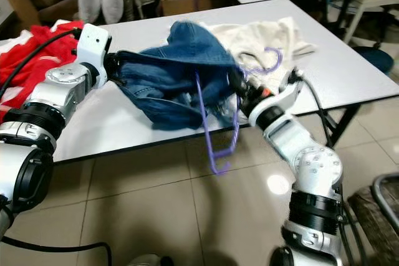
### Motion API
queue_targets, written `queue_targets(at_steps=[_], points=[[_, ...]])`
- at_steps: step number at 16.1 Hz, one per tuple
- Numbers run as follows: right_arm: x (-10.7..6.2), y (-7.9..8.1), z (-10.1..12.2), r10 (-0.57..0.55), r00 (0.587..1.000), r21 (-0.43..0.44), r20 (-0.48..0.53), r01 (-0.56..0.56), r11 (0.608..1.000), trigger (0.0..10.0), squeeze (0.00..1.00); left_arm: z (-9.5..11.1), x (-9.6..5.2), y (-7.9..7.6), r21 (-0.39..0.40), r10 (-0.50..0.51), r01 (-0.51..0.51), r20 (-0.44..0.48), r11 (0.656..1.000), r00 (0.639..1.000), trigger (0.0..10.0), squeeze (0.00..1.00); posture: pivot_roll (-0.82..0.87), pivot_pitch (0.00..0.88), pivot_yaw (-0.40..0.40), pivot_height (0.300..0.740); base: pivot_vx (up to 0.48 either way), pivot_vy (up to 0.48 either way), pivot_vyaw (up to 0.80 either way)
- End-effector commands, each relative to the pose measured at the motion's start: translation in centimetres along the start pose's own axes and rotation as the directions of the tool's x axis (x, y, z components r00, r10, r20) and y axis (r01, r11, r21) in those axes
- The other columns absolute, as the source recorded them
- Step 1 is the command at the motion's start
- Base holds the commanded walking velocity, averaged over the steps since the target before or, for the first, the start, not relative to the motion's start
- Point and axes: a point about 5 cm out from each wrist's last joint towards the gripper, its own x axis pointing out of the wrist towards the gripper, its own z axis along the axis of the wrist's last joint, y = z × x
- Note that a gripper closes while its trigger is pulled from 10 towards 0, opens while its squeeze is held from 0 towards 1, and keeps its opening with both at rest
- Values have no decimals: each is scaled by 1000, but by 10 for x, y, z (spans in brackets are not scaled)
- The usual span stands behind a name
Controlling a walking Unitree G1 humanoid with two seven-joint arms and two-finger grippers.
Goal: Hang hanger
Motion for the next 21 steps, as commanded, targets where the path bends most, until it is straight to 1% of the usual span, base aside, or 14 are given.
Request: queue_targets(at_steps=[1, 2, 3, 5, 6, 7, 8, 9, 12, 14, 15, 17, 18, 21], points=[[6, -6, -13, -57, 997, -84, -48, 52, 995, 10000, 0, 23, -2, 8, -41, 13, -9, 92, 999, 996, 0, 0, -80, 0, 138, 740, 0, 0, 0], [14, -8, -18, -64, 995, -125, -71, 54, 991, 10000, 0, 45, -3, 11, -79, 11, 3, 180, 997, 984, 0, 0, -81, 0, 129, 740, 0, 0, 0], [18, -8, -19, -59, 996, -132, -74, 48, 990, 10000, 0, 53, -4, 13, -94, 16, 4, 211, 996, 977, 0, 0, -81, 0, 127, 740, 0, 0, 0], [42, -3, -12, -19, 998, -178, -58, 8, 984, 10000, 0, 93, -11, 25, -125, 88, -49, 334, 991, 939, 0, 0, -85, 0, 122, 740, 0, 0, 0], [65, 12, 7, 42, 999, -213, 15, -38, 976, 10000, 0, 123, -20, 33, -90, 142, -115, 424, 989, 894, 0, 0, -78, 0, 110, 740, 0, 0, 0], [80, 31, 22, 123, 989, -165, 82, -109, 980, 10000, 0, 149, -29, 37, -35, 187, -196, 502, 980, 844, 0, 0, -68, 0, 103, 740, 0, 0, 0], [84, 35, 23, 141, 986, -152, 85, -127, 980, 10000, 0, 157, -31, 37, -2, 196, -229, 526, 973, 828, 0, 0, -68, 0, 103, 740, 0, 0, 0], [92, 27, 1, 89, 996, -178, -27, -93, 980, 10000, 0, 158, -28, 26, 71, 175, -249, 529, 966, 831, 0, 0, -62, 0, 95, 740, 0, 0, 0], [83, -8, -54, -55, 967, -274, -250, -17, 962, 10000, 0, 120, -6, -12, 117, 58, -120, 431, 986, 900, 0, 0, -62, 0, 89, 740, 0, 0, 0], [71, -28, -70, -48, 967, -202, -252, -4, 979, 10000, 0, 73, 8, -50, 106, -41, 7, 319, 994, 947, 0, 0, -78, 0, 100, 740, 0, 0, 0], [67, -29, -70, -32, 971, -196, -237, -15, 981, 10000, 0, 61, 9, -56, 105, -61, 32, 287, 994, 956, 0, 0, -86, 0, 107, 740, 0, 0, 0], [56, -29, -68, -4, 977, -213, -215, -43, 976, 10000, 0, 32, 11, -63, 85, -81, 64, 207, 994, 975, 0, 0, -108, 0, 125, 740, 0, 0, 0], [40, -26, -64, 19, 982, -298, -189, -76, 951, 10000, 0, 5, 10, -59, 31, -48, 44, 143, 999, 989, 0, 0, -123, 0, 128, 740, 0, 0, 0], [9, -10, -53, 66, 985, -360, -161, -121, 925, 10000, 0, -26, 5, -45, -74, 48, -43, 67, 996, 997, 0, 0, -129, 0, 104, 740, 0, 0, 0]])
